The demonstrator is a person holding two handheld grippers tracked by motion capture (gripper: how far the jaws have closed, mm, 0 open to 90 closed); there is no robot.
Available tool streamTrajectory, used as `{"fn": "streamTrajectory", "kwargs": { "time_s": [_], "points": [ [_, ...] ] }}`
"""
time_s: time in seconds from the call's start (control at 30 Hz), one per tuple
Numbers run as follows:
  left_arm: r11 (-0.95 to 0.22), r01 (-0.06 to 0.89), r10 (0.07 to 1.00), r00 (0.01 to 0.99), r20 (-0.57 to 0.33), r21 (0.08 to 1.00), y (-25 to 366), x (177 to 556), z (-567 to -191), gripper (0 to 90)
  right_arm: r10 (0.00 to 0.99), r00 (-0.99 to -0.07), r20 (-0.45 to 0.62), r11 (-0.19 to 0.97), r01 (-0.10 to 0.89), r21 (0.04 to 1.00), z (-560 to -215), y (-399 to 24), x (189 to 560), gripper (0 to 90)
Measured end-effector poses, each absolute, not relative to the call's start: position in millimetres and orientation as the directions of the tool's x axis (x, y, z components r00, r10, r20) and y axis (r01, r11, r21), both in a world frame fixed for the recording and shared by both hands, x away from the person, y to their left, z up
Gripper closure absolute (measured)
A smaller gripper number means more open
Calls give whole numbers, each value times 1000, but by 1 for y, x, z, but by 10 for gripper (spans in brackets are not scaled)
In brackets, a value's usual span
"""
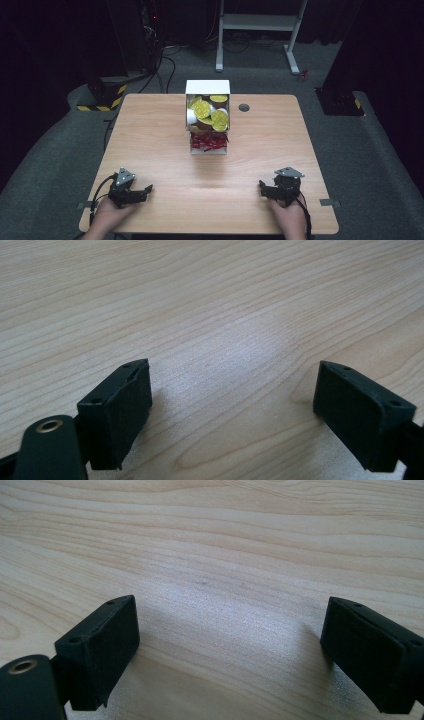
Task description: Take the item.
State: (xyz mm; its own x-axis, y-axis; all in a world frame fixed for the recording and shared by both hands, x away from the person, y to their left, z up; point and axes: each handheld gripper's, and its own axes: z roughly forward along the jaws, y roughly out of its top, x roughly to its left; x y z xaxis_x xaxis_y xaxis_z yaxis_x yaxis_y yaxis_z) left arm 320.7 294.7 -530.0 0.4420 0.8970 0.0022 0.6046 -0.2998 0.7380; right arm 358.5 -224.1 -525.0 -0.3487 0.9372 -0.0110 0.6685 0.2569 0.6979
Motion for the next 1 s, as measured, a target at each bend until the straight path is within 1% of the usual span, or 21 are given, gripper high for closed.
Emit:
{"fn": "streamTrajectory", "kwargs": {
  "time_s": [0.67, 0.87, 0.93, 1.0],
  "points": [
    [-300, 604, 895, 445, 0, 738, 295, 321, -530, 157, 937, -350, -8, 257, 670, 696, -525, -225, 358, 88],
    [-294, 606, 900, 435, 1, 739, 294, 321, -530, 158, 936, -351, -5, 253, 667, 701, -523, -226, 358, 116],
    [-293, 606, 901, 434, 1, 739, 294, 321, -530, 158, 935, -353, 5, 244, 655, 715, -520, -228, 357, 124],
    [-293, 606, 901, 434, 1, 739, 294, 321, -530, 158, 935, -355, -8, 249, 639, 728, -517, -227, 355, 125]
  ]
}}
